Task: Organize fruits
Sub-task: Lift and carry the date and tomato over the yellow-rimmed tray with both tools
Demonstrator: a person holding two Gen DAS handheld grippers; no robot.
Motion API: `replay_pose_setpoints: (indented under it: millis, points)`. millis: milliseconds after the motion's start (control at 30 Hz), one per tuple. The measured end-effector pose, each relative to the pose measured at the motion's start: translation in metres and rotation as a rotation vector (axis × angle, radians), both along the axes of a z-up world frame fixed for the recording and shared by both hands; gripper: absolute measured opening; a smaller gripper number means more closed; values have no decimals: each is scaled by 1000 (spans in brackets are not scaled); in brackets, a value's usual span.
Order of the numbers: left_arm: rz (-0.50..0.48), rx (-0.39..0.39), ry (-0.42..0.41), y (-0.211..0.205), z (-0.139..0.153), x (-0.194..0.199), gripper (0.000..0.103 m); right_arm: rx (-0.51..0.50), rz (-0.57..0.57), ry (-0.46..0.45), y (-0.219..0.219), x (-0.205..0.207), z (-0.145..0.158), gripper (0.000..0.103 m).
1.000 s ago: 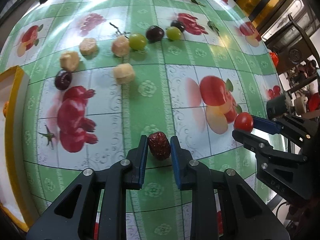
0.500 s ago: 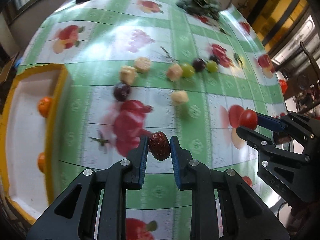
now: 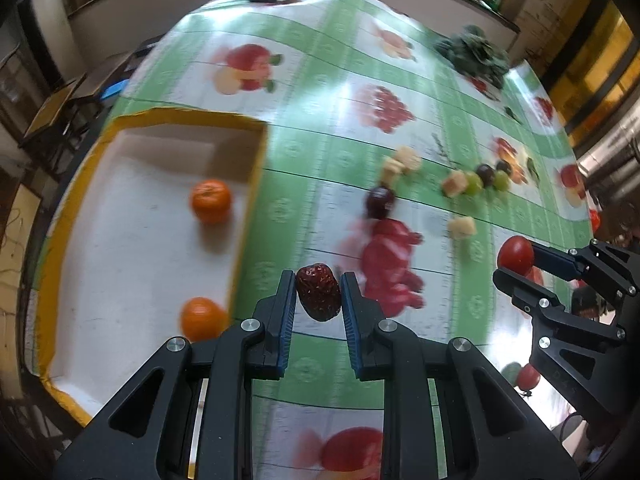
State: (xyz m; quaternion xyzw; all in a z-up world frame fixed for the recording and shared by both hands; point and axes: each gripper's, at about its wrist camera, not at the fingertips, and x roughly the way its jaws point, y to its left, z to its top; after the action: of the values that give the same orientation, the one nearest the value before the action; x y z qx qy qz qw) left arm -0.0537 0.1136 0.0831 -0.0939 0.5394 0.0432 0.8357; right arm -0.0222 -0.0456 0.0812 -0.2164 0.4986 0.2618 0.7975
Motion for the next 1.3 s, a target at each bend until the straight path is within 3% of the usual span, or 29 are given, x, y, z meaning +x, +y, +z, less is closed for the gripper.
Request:
replay_pose_setpoints:
  millis: [800,1300]
  points:
    - [219,34,43,116,-17,-21,22,2,186,-9,126,7,0,32]
    - [272,63,67,139,-32,-8,22,14,253,5,173,25,-6,32]
